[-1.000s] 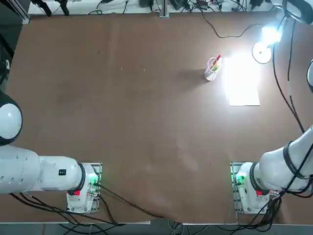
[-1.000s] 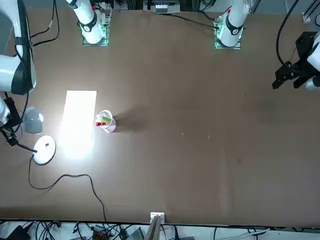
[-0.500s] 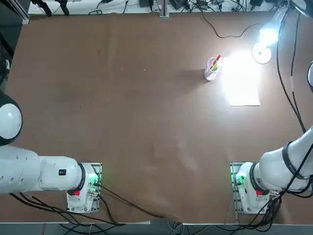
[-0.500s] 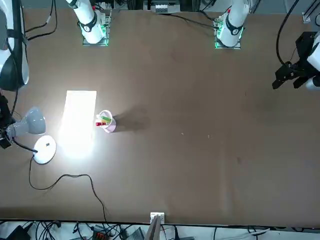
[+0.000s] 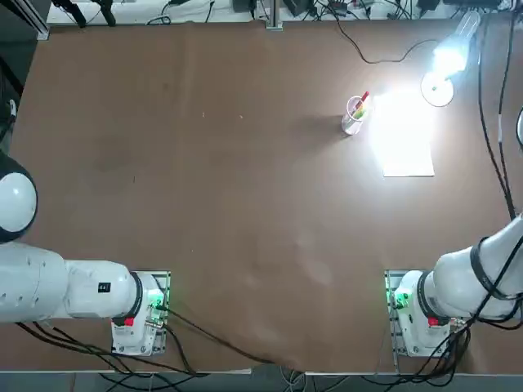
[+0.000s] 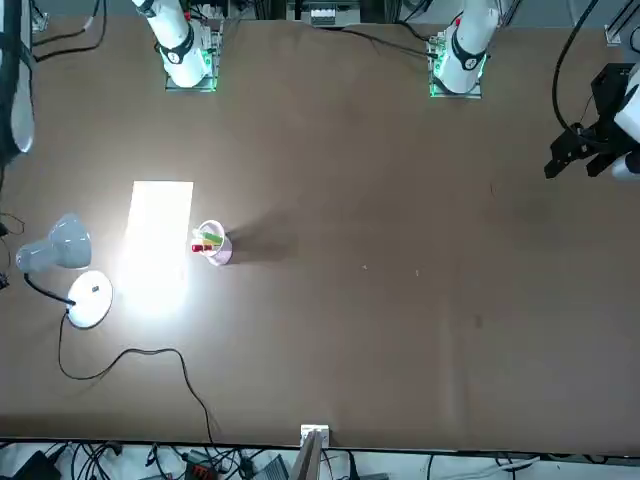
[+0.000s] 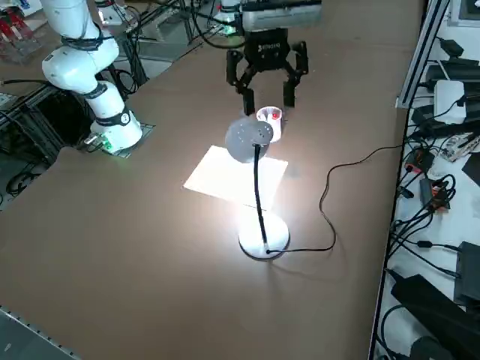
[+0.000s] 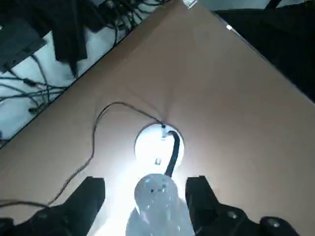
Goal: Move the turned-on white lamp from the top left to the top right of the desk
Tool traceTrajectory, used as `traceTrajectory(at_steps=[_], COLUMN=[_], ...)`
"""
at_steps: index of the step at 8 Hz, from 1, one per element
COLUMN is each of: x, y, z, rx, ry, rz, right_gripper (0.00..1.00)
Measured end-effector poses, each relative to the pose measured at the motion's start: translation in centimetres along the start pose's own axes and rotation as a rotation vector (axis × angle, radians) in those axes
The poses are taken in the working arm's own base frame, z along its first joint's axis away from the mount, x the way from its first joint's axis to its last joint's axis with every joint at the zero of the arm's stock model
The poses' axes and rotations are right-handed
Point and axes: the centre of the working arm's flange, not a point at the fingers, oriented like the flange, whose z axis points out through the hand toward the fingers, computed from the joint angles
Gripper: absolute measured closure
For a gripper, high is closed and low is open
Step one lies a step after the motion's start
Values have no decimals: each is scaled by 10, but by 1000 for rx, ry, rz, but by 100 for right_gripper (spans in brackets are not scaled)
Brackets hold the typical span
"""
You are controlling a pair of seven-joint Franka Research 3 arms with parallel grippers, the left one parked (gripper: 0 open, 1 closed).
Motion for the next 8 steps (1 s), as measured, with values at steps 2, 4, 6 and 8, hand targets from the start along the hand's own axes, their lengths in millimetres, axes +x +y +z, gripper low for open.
traceTrajectory(at_steps=[2,4,6,8], x=[-8,-23,-47,-67], y=[14,18,34,48], z=[-11,-21,-55,-91], rx=[49,112,154,160], ry=[-150,-257,-377,-407], rz=[-210,-418,-518,-597], right_gripper=[0,0,0,0])
